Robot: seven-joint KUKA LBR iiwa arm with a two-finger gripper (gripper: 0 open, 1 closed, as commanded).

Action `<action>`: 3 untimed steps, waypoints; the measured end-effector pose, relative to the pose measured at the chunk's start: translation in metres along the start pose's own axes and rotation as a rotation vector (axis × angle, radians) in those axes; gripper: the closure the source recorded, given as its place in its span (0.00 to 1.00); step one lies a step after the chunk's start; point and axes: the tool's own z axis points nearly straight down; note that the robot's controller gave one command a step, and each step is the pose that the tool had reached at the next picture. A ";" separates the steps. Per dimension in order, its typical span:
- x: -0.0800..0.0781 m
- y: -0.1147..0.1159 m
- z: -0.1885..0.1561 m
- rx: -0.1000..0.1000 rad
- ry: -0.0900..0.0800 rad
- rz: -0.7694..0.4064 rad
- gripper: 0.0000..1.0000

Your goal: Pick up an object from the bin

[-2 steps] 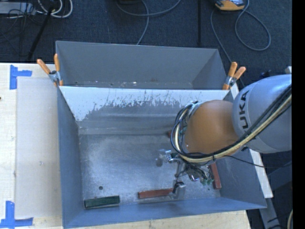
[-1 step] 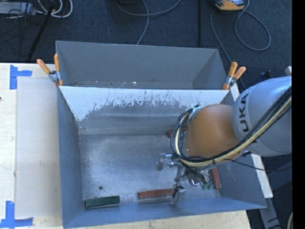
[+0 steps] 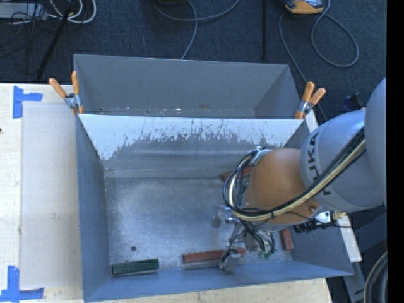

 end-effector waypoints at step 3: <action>0.000 0.000 -0.028 0.000 0.006 0.008 1.00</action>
Offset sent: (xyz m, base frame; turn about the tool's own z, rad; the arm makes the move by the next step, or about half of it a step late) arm 0.0000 0.0000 0.0000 0.0000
